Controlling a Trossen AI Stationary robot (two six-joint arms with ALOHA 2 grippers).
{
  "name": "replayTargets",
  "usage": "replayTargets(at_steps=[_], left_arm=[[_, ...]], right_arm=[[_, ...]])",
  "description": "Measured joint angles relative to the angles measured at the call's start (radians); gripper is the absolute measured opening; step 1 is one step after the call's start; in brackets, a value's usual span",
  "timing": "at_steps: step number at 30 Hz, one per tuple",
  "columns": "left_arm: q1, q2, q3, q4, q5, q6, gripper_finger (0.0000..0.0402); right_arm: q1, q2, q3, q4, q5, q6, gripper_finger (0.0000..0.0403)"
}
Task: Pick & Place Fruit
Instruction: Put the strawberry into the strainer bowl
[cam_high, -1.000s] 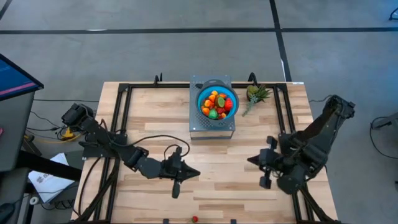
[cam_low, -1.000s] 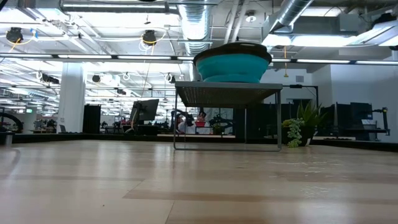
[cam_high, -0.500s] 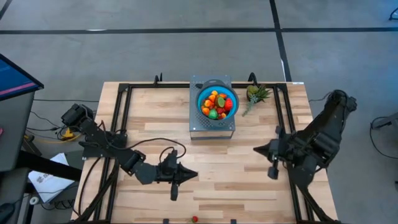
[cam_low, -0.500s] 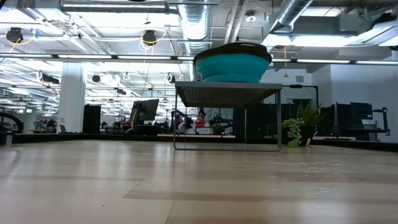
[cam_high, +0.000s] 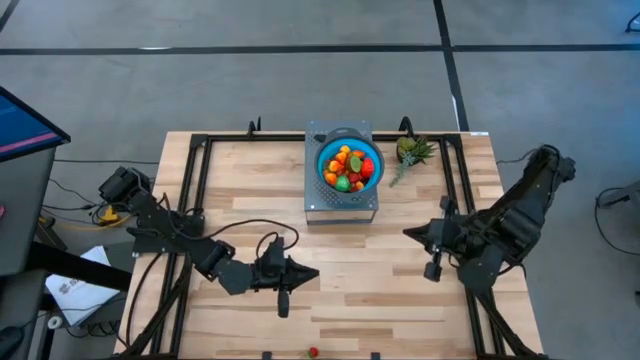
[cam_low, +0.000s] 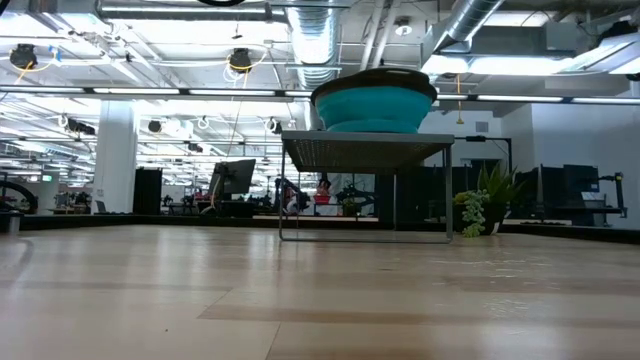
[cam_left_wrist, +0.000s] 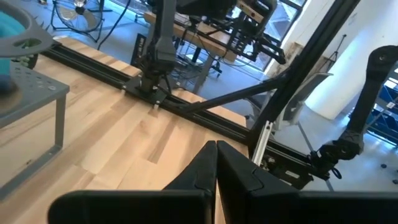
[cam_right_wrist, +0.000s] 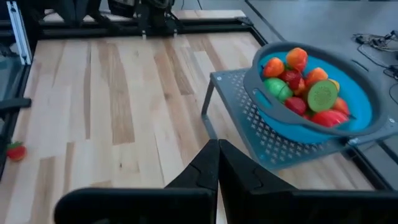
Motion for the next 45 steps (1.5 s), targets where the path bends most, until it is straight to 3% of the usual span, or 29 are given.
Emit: replayTargets(at_steps=[5,11,14,20,26,38,45], left_arm=[[0.0,0.0,0.0,0.0,0.0,0.001,0.0002],[0.005,0.0,0.0,-0.001,0.001,0.002,0.0002],[0.004,0.0,0.0,-0.001,0.001,0.001,0.0002],[-0.021,0.0,0.0,0.018,0.002,-0.072,0.0002],[-0.049,0.006,0.024,0.04,-0.007,-0.079,0.0001],[-0.069,0.243,0.357,0.033,-0.026,0.097,0.0001],[-0.114,0.301,0.516,-0.341,-0.031,-0.149,0.0001]], right_arm=[[-0.047,-0.011,-0.152,0.294,-0.03,-0.16,0.0],[-0.156,-0.106,-0.36,0.67,-0.25,-0.324,0.0],[-0.217,-0.185,-0.437,0.769,-0.312,-0.402,0.0],[-0.348,-0.351,-0.561,0.802,-0.422,-0.418,0.0],[-0.395,-0.485,-0.647,0.795,-0.435,-0.443,0.0],[-0.409,-0.561,-0.676,0.791,-0.435,-0.481,0.0],[-0.409,-0.544,-0.676,0.781,-0.43,-0.48,0.0]])
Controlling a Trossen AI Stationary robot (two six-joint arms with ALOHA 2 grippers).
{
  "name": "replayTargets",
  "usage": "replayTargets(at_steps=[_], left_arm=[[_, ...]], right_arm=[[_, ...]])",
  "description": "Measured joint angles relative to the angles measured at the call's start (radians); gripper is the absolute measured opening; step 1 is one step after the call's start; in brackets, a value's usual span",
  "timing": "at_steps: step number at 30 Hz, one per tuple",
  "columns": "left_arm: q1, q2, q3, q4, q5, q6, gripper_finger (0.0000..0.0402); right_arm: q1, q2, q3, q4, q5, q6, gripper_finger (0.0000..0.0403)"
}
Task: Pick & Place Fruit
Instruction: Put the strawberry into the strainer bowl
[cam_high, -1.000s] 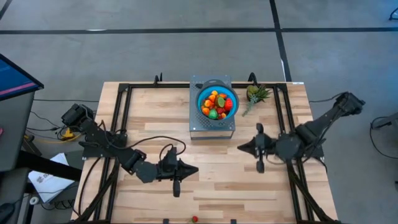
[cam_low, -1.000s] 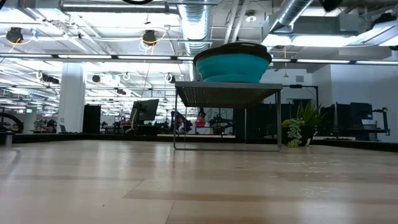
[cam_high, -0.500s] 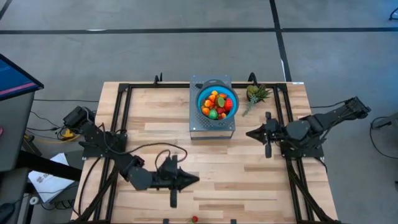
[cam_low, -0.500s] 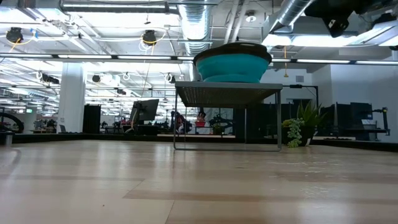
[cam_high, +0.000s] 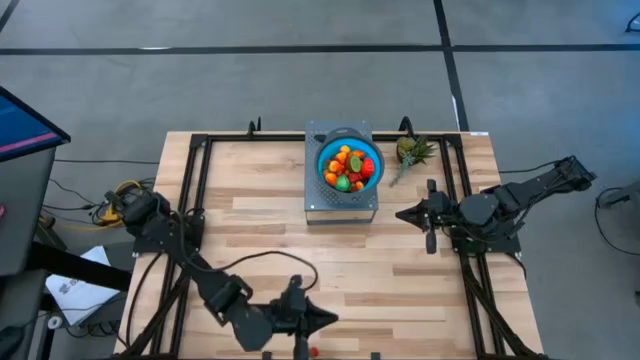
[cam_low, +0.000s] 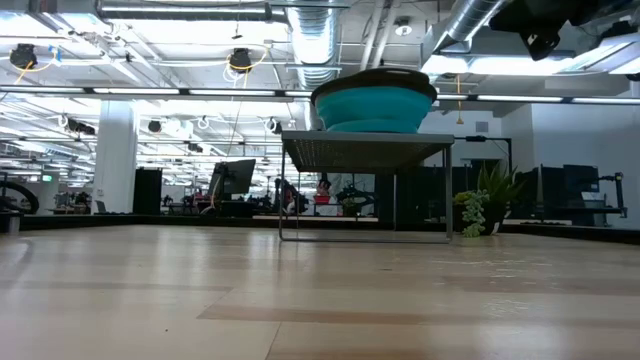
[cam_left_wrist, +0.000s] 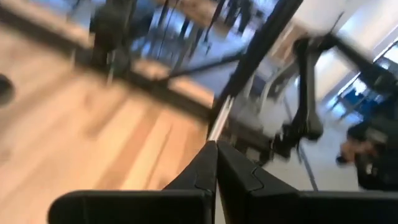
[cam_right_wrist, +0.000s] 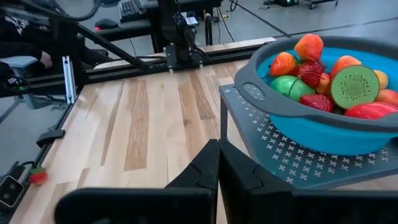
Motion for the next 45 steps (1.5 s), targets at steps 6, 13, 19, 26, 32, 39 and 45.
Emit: replayTargets(at_steps=[6,13,19,26,32,39,45], left_arm=[[-0.04,0.031,0.001,-0.275,0.121,-0.279,0.0001],[-0.033,0.172,0.0,-0.336,0.45,-0.345,0.0001],[-0.033,0.259,0.0,-0.335,0.612,-0.328,0.0001],[-0.033,0.266,-0.021,-0.329,0.6,-0.328,0.0001],[-0.033,0.263,-0.062,-0.326,0.599,-0.327,0.0001],[-0.025,0.263,-0.106,-0.289,0.598,-0.326,0.0014],[-0.009,0.263,-0.14,-0.186,0.598,-0.266,0.0092]], right_arm=[[-0.001,0.0,0.0,-0.028,0.004,0.003,0.0],[-0.023,0.005,0.0,-0.053,0.006,0.023,0.0],[-0.065,0.016,0.0,-0.103,0.006,0.082,0.0],[-0.079,0.048,0.0,-0.159,0.004,0.116,0.0],[-0.079,0.076,0.0,-0.16,0.004,0.116,0.0],[-0.077,0.077,0.0,-0.16,0.003,0.116,0.0],[-0.077,0.077,0.0,-0.161,0.003,0.116,0.0]])
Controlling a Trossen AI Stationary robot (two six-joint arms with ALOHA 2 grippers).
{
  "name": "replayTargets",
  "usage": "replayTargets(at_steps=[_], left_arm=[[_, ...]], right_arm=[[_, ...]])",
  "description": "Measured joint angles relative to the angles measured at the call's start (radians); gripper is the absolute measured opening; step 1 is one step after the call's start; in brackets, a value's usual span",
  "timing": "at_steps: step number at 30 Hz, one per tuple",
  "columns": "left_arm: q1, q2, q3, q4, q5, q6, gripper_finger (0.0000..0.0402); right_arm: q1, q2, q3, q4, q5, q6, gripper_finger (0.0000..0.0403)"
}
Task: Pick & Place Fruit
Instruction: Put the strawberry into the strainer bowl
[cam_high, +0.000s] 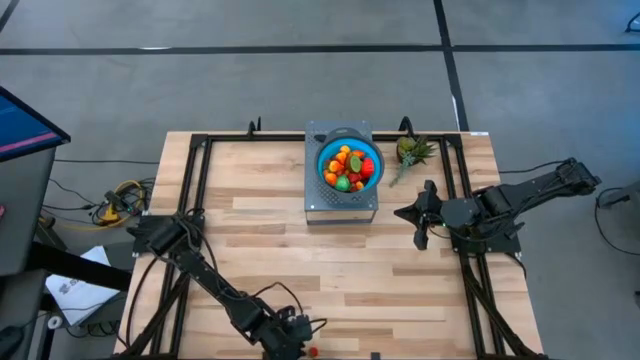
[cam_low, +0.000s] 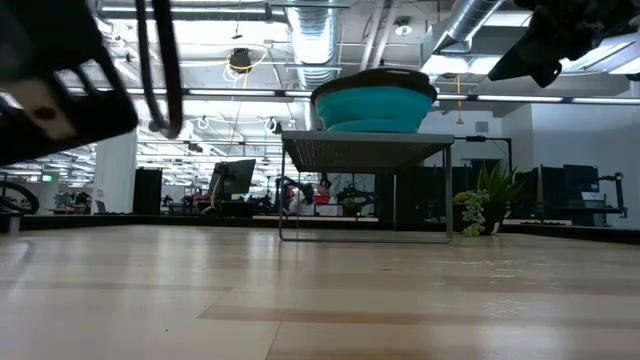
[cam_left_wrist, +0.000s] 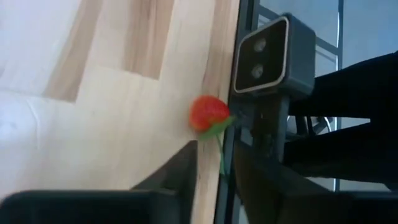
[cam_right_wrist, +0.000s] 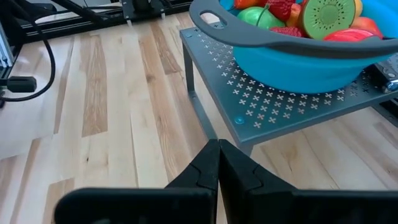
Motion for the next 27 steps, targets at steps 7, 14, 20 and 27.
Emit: replayTargets(at_steps=[7,14,20,27], left_arm=[[0.01,0.003,0.0,0.009,0.0,0.049,0.0173],[0.008,0.026,-0.001,0.037,0.012,0.051,0.0175],[0.009,0.04,-0.001,0.043,0.022,0.076,0.0162],[0.009,0.051,-0.008,0.04,0.008,0.076,0.0151]], right_arm=[[0.0,0.0,0.0,-0.014,0.0,0.0,0.0],[0.0,0.0,0.0,-0.022,0.0,0.0,0.0],[0.0,0.0,0.001,-0.03,0.0,0.0,0.0],[0.0,0.0,0.001,-0.031,0.0,0.0,0.0]])
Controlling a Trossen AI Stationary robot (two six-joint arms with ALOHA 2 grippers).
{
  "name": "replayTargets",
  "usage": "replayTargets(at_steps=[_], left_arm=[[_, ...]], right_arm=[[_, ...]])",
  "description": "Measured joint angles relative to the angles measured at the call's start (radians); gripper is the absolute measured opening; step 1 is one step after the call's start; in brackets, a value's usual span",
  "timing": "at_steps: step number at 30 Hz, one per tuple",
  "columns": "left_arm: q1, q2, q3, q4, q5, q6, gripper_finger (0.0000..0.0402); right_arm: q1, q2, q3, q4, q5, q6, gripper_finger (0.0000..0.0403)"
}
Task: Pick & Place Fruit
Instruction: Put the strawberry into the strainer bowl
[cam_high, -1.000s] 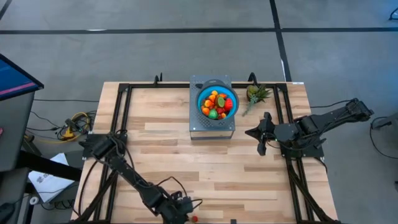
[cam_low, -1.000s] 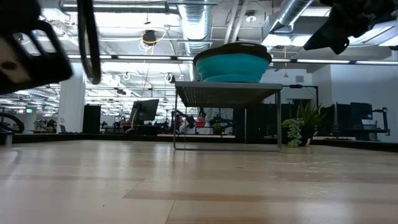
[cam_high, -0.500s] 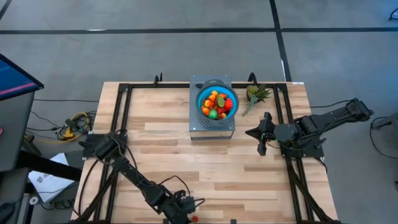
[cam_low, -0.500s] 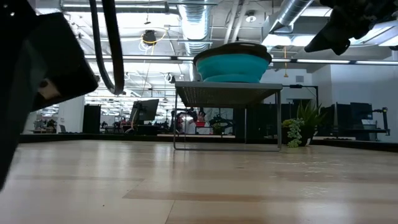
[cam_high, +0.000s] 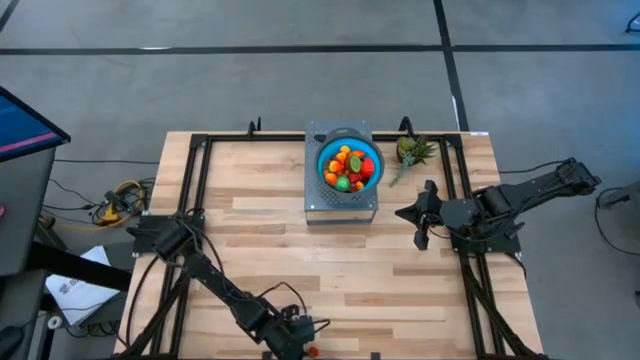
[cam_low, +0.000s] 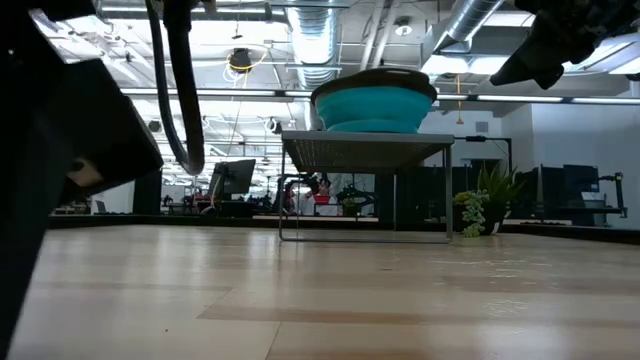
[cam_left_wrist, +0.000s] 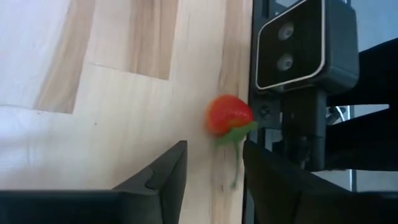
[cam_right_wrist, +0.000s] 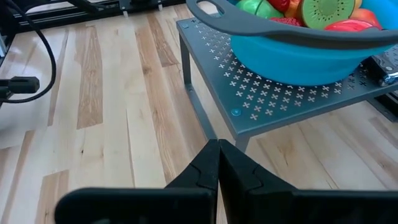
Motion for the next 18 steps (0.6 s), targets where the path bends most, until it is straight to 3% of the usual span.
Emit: replayTargets(at_steps=[9,18], left_arm=[[-0.007,0.048,0.003,0.106,-0.017,0.026,0.0136],[-0.005,0.051,0.002,0.11,-0.028,0.08,0.0102]], right_arm=[[0.0,0.0,0.0,-0.005,0.0,0.0,0.0],[0.0,0.0,0.0,-0.005,0.0,0.0,0.0]])
